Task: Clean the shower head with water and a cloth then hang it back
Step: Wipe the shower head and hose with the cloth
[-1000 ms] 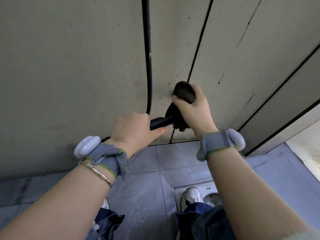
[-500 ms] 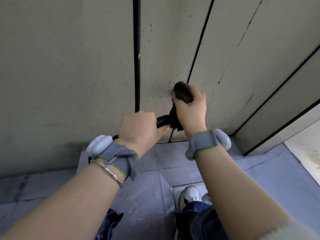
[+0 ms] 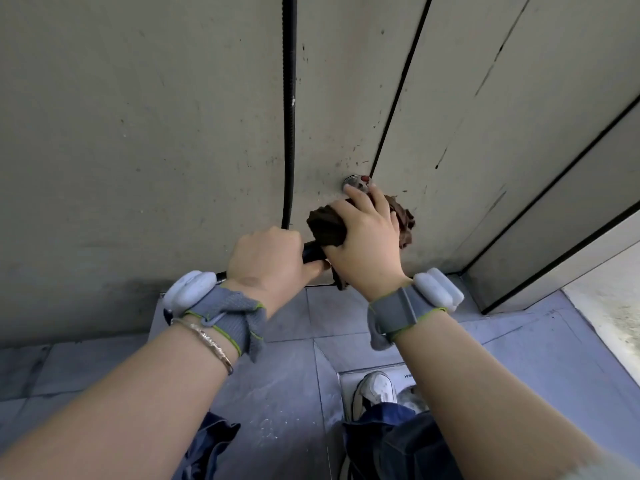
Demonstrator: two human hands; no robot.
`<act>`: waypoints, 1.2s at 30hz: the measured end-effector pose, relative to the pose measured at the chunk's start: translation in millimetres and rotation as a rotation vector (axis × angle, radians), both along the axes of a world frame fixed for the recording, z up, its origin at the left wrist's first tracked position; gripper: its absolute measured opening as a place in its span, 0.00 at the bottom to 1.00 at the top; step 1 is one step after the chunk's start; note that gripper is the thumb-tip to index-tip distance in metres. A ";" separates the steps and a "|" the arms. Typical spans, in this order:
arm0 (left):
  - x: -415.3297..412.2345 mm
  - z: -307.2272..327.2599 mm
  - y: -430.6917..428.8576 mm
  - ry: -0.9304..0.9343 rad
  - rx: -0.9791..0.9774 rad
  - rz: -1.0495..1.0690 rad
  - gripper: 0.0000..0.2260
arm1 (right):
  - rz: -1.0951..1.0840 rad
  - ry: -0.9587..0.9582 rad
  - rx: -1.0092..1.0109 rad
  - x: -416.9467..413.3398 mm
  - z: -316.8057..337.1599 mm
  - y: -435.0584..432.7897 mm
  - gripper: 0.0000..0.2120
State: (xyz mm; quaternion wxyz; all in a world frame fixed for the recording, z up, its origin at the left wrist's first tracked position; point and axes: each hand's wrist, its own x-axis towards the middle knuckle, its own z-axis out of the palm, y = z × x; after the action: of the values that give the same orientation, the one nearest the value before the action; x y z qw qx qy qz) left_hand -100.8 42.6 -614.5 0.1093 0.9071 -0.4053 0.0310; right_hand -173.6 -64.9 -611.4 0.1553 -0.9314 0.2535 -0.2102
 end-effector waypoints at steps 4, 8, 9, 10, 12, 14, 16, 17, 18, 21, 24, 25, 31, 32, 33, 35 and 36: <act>-3.7 -0.5 -0.9 -0.039 -0.033 -0.033 0.24 | -0.047 -0.011 -0.004 -2.3 -0.8 -8.7 0.16; -8.5 3.5 -9.5 0.011 -0.061 -0.059 0.25 | -0.152 -0.296 0.157 2.5 9.8 -17.8 0.07; -8.5 4.1 -10.9 0.023 -0.063 -0.059 0.25 | -0.173 -0.352 0.200 3.8 12.3 -20.0 0.05; -8.4 4.1 -11.6 0.037 -0.062 -0.059 0.25 | -0.204 -0.382 0.279 5.2 14.4 -23.5 0.06; -7.9 2.5 -10.4 0.066 -0.047 -0.059 0.24 | -0.299 -0.430 0.560 6.6 19.8 -31.1 0.07; -6.9 1.0 -7.1 0.099 -0.040 -0.057 0.25 | -0.369 -0.491 0.872 4.4 24.1 -37.4 0.07; -3.8 0.5 -3.2 0.134 -0.038 -0.048 0.26 | -0.394 -0.520 1.096 0.7 26.2 -43.8 0.08; -1.8 1.0 -1.2 0.157 -0.035 -0.049 0.27 | -0.393 -0.526 1.185 -0.9 26.2 -47.0 0.10; 0.5 0.8 1.0 0.191 -0.037 -0.045 0.27 | -0.383 -0.527 1.251 -1.9 25.4 -48.9 0.13; 4.3 -0.2 5.5 0.298 -0.031 -0.020 0.26 | -0.329 -0.509 1.406 -5.9 20.8 -51.5 0.11; 3.5 -3.5 7.1 0.443 -0.063 0.001 0.26 | -0.224 -0.534 1.582 -13.8 17.5 -56.0 0.08; 3.4 -5.0 6.8 0.501 -0.085 0.003 0.26 | -0.202 -0.556 1.633 -15.7 17.4 -56.1 0.09; -3.7 -2.5 -0.9 0.886 -0.334 0.042 0.23 | -0.079 -0.905 1.832 -12.1 18.7 -51.6 0.18; -5.7 -3.3 -2.7 0.938 -0.366 0.051 0.23 | 0.025 -0.958 1.871 -10.4 18.2 -48.2 0.22; -7.7 -4.6 -4.8 0.990 -0.396 0.066 0.23 | 0.106 -0.989 1.870 -8.4 17.6 -43.8 0.25; -11.5 -6.7 -8.7 1.095 -0.447 0.114 0.23 | 0.111 -1.007 1.797 -0.4 11.8 -33.5 0.26; -13.2 -7.1 -10.8 1.146 -0.471 0.141 0.24 | 0.064 -0.986 1.739 4.0 9.1 -27.4 0.24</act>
State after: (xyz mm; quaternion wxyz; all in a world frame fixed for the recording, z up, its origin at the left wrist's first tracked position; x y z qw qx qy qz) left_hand -114.0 31.8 -621.6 0.5043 0.7557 -0.2038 -0.3648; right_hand -169.6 -92.3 -602.3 0.8761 -0.3093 0.2011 -0.3103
